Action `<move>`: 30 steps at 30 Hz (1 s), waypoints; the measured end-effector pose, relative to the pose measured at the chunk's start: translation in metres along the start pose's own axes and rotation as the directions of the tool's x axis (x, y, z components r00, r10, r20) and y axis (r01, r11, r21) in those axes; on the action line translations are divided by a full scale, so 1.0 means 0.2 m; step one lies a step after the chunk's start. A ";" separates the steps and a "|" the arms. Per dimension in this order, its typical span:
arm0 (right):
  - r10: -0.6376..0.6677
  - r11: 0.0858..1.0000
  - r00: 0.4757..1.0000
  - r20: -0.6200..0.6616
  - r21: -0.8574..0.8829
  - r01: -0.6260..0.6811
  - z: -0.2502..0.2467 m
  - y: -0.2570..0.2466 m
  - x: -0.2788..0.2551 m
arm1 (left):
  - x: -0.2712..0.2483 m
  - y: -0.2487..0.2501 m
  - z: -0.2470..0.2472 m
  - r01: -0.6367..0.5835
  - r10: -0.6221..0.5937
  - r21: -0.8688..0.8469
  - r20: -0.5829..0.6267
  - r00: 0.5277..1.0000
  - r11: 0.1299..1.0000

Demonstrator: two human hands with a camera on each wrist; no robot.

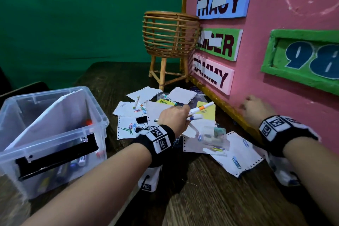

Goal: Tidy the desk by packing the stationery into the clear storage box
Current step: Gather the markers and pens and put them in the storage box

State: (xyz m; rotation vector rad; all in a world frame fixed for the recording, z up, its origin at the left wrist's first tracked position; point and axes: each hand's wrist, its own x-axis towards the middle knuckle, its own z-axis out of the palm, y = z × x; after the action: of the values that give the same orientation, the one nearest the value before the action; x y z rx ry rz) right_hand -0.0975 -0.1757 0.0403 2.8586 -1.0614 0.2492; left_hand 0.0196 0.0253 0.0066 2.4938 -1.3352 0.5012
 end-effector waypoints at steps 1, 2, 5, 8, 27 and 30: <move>0.012 1.000 0.997 0.077 -0.021 -0.010 0.02 0.03 0.02 | 0.02 -0.01 0.01 0.020 -0.020 -0.006 -0.001 1.000 1.000; 0.004 0.999 0.990 0.140 -0.034 0.001 0.05 0.05 0.04 | 0.03 -0.02 0.01 0.048 -0.048 -0.012 -0.004 0.999 0.999; -0.106 0.994 0.973 0.204 -0.011 0.111 0.14 0.04 0.10 | 0.08 -0.06 0.04 0.112 -0.113 -0.021 -0.017 0.993 0.993; -0.247 0.969 0.938 0.242 0.034 0.246 0.23 -0.02 0.18 | 0.11 -0.08 0.07 0.128 -0.128 0.006 -0.023 0.991 0.992; -0.217 0.965 0.907 0.361 0.221 0.143 0.32 -0.05 0.22 | 0.15 -0.06 0.10 0.194 -0.197 -0.103 -0.012 0.980 0.975; -0.108 0.975 0.969 0.222 0.215 0.060 0.35 -0.02 0.24 | 0.15 -0.06 0.09 0.190 -0.193 -0.099 -0.018 0.981 0.977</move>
State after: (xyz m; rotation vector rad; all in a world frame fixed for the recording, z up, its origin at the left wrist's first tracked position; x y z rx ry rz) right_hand -0.0500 -0.2126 -0.0200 3.1754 -0.9982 0.0183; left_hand 0.0475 0.0018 0.0011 2.4927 -1.0679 0.4152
